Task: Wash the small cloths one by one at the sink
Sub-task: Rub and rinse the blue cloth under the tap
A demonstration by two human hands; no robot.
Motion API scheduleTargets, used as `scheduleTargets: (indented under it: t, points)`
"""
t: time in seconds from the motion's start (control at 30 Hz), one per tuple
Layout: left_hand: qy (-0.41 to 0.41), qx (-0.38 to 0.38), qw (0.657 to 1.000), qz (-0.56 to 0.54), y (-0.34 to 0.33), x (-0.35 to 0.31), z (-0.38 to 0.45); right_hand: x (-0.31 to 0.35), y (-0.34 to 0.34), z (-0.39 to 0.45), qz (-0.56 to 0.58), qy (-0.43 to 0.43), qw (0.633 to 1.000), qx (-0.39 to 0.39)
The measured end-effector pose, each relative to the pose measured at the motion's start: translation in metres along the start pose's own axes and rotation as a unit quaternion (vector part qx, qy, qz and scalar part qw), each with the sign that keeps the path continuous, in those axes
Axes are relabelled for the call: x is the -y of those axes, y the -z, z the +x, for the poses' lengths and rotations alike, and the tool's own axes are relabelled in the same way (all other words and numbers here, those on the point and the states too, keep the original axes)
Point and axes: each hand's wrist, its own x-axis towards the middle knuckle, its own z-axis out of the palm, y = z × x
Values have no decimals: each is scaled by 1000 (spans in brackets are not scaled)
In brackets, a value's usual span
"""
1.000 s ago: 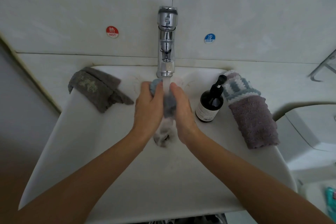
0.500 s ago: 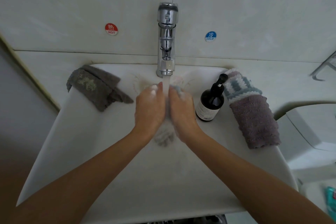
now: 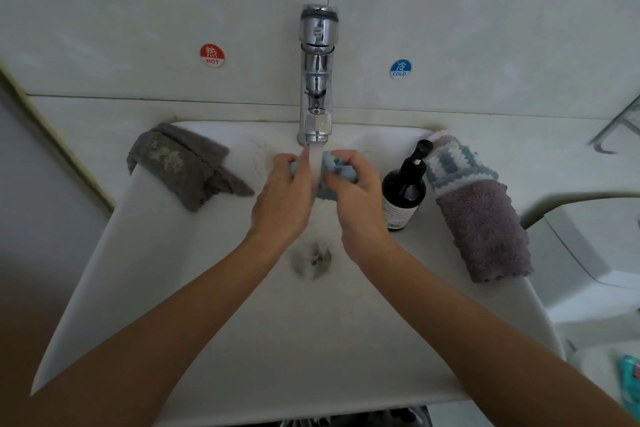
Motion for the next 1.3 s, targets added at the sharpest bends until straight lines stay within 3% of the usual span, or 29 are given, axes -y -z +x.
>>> scheduleTargets:
  t: [0.13, 0.3, 0.47, 0.63, 0.93, 1.1, 1.3]
  points:
    - [45, 12, 999, 1, 1, -1, 6, 2, -1, -2, 30, -28, 999, -6]
    - [-40, -56, 995, -76, -5, 0, -4, 0, -5, -7, 57, -36, 997, -26]
    - [-112, -62, 978, -164, -9, -3, -13, -4, -5, -6, 53, -125, 991, -9]
    - [-101, -30, 979, -175, -7, 2, -11, -6, -6, -3, -28, -77, 997, -1]
    - [-75, -41, 996, 34, -8, 9, -1, -4, 0, 2, -29, 13, 996, -84]
    - [-91, -54, 993, -52, -6, 5, -7, -2, 1, 0, -67, 51, 995, -49]
    - [-112, -32, 990, -81, -10, 1, -16, -5, -8, -7, -62, 15, 998, -10]
